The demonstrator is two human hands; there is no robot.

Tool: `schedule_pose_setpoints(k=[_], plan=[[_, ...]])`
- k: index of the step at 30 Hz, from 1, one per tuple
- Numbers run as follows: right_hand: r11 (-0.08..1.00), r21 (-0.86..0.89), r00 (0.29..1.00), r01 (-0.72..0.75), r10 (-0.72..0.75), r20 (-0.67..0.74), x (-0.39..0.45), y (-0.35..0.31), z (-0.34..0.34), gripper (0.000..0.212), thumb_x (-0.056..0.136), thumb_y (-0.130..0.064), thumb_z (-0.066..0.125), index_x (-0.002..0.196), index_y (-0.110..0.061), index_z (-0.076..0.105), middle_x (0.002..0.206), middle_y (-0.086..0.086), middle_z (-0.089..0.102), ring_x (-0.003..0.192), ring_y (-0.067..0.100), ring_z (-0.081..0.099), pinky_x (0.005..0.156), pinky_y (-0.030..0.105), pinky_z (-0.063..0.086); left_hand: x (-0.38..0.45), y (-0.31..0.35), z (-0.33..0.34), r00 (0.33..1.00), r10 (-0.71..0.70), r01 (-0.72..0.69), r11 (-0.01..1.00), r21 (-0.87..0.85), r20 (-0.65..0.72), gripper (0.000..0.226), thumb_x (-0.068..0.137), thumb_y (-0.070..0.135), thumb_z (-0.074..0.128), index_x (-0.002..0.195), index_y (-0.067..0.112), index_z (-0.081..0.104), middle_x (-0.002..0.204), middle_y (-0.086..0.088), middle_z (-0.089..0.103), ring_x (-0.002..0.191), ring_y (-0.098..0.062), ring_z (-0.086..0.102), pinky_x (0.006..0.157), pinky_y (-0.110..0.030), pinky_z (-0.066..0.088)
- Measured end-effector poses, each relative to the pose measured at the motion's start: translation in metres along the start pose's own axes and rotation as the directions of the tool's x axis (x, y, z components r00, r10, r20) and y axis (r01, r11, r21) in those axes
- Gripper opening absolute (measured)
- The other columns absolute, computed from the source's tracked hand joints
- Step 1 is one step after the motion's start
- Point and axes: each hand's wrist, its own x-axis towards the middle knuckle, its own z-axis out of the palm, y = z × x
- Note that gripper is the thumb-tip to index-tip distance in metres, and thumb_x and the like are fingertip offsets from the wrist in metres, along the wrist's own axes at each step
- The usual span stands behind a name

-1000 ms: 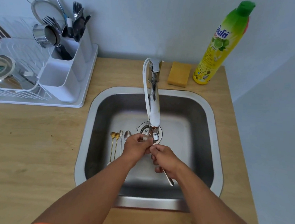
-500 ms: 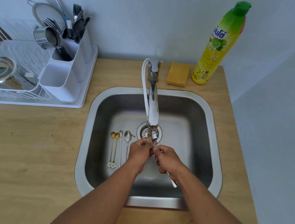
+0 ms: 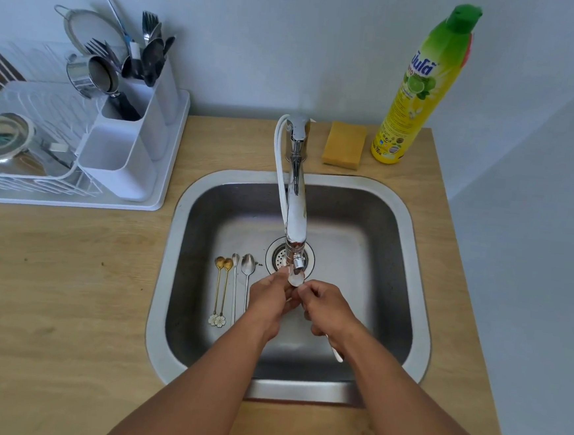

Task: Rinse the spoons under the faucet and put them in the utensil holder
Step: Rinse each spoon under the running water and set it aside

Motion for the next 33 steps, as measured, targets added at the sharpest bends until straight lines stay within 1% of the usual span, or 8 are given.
schedule_pose_setpoints(k=[4, 9, 11, 16, 19, 25, 29, 33], plan=[[1.000, -0.014, 1.000, 0.011, -0.011, 0.019, -0.004, -0.001, -0.001, 0.029, 0.105, -0.022, 0.053, 0.082, -0.013, 0.068, 0.065, 0.005, 0.041, 0.053, 0.016, 0.028, 0.045, 0.022, 0.019, -0.003, -0.006, 0.002, 0.998, 0.068, -0.068, 0.998, 0.001, -0.012, 0.015, 0.098, 0.010, 0.068, 0.111, 0.008, 0.074, 0.091, -0.006, 0.080, 0.080, -0.018, 0.071, 0.091, -0.046, 0.060], [0.999, -0.048, 1.000, 0.012, -0.012, 0.006, -0.006, -0.004, -0.007, 0.028, 0.105, -0.021, 0.051, 0.090, -0.006, 0.069, 0.061, 0.000, 0.040, 0.052, 0.015, 0.030, 0.044, 0.022, 0.020, -0.004, 0.000, 0.008, 0.991, 0.132, -0.134, 0.991, -0.030, -0.035, 0.024, 0.091, 0.001, 0.074, 0.112, 0.011, 0.072, 0.099, -0.008, 0.080, 0.084, -0.015, 0.075, 0.065, -0.031, 0.062], [0.998, -0.060, 1.000, 0.011, -0.010, 0.018, -0.006, -0.004, -0.010, 0.028, 0.105, -0.022, 0.051, 0.095, -0.004, 0.070, 0.062, 0.000, 0.041, 0.052, 0.014, 0.030, 0.044, 0.022, 0.020, -0.005, 0.002, 0.007, 0.991, 0.131, -0.132, 0.991, -0.028, -0.020, 0.024, 0.091, 0.004, 0.076, 0.113, 0.010, 0.073, 0.103, -0.011, 0.080, 0.085, -0.015, 0.076, 0.062, -0.027, 0.060], [0.998, -0.063, 0.998, -0.002, 0.006, 0.056, -0.007, -0.004, -0.008, 0.027, 0.104, -0.025, 0.053, 0.089, -0.011, 0.071, 0.063, -0.002, 0.042, 0.052, 0.013, 0.031, 0.043, 0.021, 0.021, -0.006, 0.000, 0.004, 0.995, 0.078, -0.078, 0.997, -0.010, -0.064, 0.016, 0.097, 0.033, 0.070, 0.099, 0.019, 0.079, 0.084, 0.000, 0.080, 0.076, -0.014, 0.073, 0.075, -0.039, 0.064], [0.999, -0.047, 0.998, -0.008, 0.011, 0.056, -0.007, -0.002, -0.004, 0.027, 0.103, -0.023, 0.053, 0.089, -0.010, 0.073, 0.060, -0.004, 0.044, 0.049, 0.012, 0.031, 0.042, 0.021, 0.020, -0.006, 0.003, 0.002, 0.994, 0.043, -0.049, 0.997, -0.058, -0.099, 0.019, 0.100, 0.033, 0.065, 0.093, 0.022, 0.079, 0.086, -0.004, 0.080, 0.079, -0.019, 0.073, 0.072, -0.037, 0.064], [0.999, -0.044, 0.999, -0.014, 0.015, 0.039, -0.005, -0.006, -0.004, 0.027, 0.103, -0.024, 0.053, 0.094, -0.006, 0.071, 0.068, 0.003, 0.045, 0.049, 0.012, 0.031, 0.043, 0.022, 0.019, -0.013, 0.006, -0.002, 0.999, 0.038, -0.039, 0.999, 0.012, 0.023, 0.017, 0.102, 0.025, 0.065, 0.112, 0.019, 0.076, 0.105, -0.010, 0.078, 0.090, -0.023, 0.070, 0.090, -0.048, 0.061], [0.993, -0.118, 0.989, -0.011, 0.028, 0.146, -0.011, -0.001, -0.005, 0.030, 0.103, -0.030, 0.054, 0.090, -0.016, 0.077, 0.060, -0.004, 0.042, 0.049, 0.011, 0.029, 0.042, 0.023, 0.018, -0.012, 0.016, 0.004, 0.995, 0.086, -0.093, 0.978, 0.187, 0.046, 0.013, 0.098, 0.031, 0.069, 0.102, 0.022, 0.077, 0.093, 0.003, 0.080, 0.076, -0.012, 0.068, 0.063, -0.032, 0.056], [0.998, -0.057, 0.997, 0.011, -0.007, 0.074, -0.014, 0.002, 0.003, 0.031, 0.103, -0.028, 0.052, 0.081, -0.022, 0.073, 0.057, -0.006, 0.040, 0.048, 0.011, 0.029, 0.042, 0.022, 0.019, -0.011, 0.024, 0.016, 0.997, 0.070, -0.077, 0.972, 0.223, 0.039, 0.021, 0.106, 0.024, 0.053, 0.102, 0.019, 0.073, 0.085, 0.004, 0.081, 0.071, -0.010, 0.073, 0.063, -0.030, 0.051]])
